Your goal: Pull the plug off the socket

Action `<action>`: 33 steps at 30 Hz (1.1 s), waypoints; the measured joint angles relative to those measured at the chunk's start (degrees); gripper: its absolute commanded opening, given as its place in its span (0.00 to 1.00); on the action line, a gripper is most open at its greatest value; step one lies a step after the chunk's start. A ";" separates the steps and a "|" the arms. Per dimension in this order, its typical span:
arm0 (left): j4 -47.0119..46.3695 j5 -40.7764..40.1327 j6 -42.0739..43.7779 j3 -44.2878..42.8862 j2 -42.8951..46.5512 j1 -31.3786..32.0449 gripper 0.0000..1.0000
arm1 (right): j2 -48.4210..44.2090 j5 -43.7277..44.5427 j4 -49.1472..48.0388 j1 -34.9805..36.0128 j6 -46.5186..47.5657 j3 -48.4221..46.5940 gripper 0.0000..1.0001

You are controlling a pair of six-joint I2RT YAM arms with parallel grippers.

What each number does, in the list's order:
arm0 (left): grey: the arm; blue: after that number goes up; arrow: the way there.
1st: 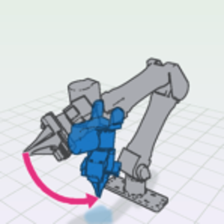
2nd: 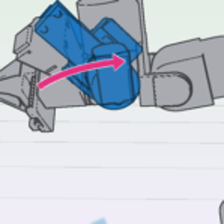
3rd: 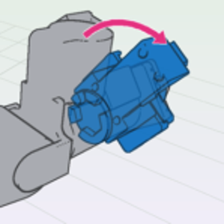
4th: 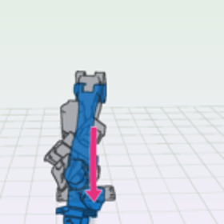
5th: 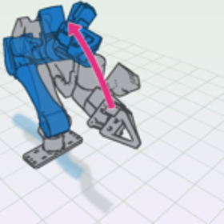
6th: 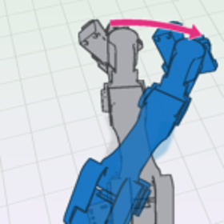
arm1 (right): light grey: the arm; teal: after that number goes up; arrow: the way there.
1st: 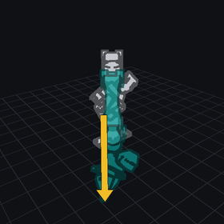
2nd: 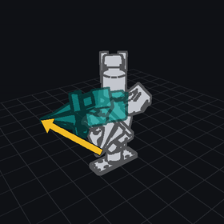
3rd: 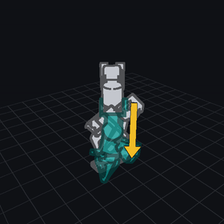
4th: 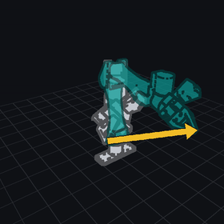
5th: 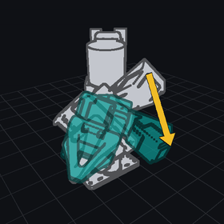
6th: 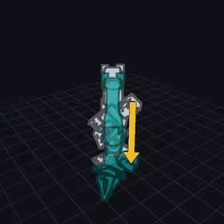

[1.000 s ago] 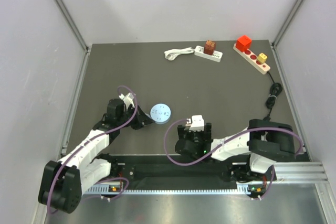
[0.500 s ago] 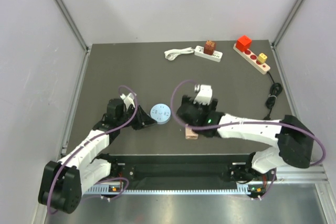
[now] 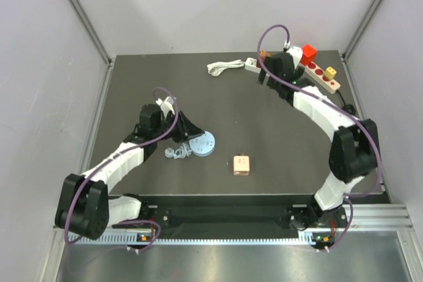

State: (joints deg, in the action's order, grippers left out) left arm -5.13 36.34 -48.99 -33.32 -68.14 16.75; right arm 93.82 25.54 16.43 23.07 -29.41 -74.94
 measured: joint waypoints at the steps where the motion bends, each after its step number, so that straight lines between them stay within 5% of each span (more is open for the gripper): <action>1: -0.44 -0.09 -0.15 -1.03 -0.92 0.17 0.34 | 2.58 -2.16 -0.85 -1.73 1.55 -2.40 1.00; 12: -2.10 -0.04 -0.20 -5.79 -9.73 2.69 0.33 | 30.51 -19.54 -3.54 -8.83 19.34 -30.03 0.99; 16: -2.19 0.13 0.44 -5.86 -11.23 2.73 0.33 | 38.56 -19.41 -2.23 -10.60 16.79 -41.31 0.98; 28: -2.27 2.03 1.11 -9.11 -15.17 2.78 0.32 | 47.54 -11.58 -2.91 -9.07 2.86 -49.81 0.98; 33: -2.21 2.43 1.16 -9.11 -15.17 2.78 0.31 | 51.04 -4.31 -0.70 -5.99 1.66 -54.25 0.87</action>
State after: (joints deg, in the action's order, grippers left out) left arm -7.33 38.76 -47.83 -42.44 -83.31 19.53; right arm 144.86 21.23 15.73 17.08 -27.75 -129.19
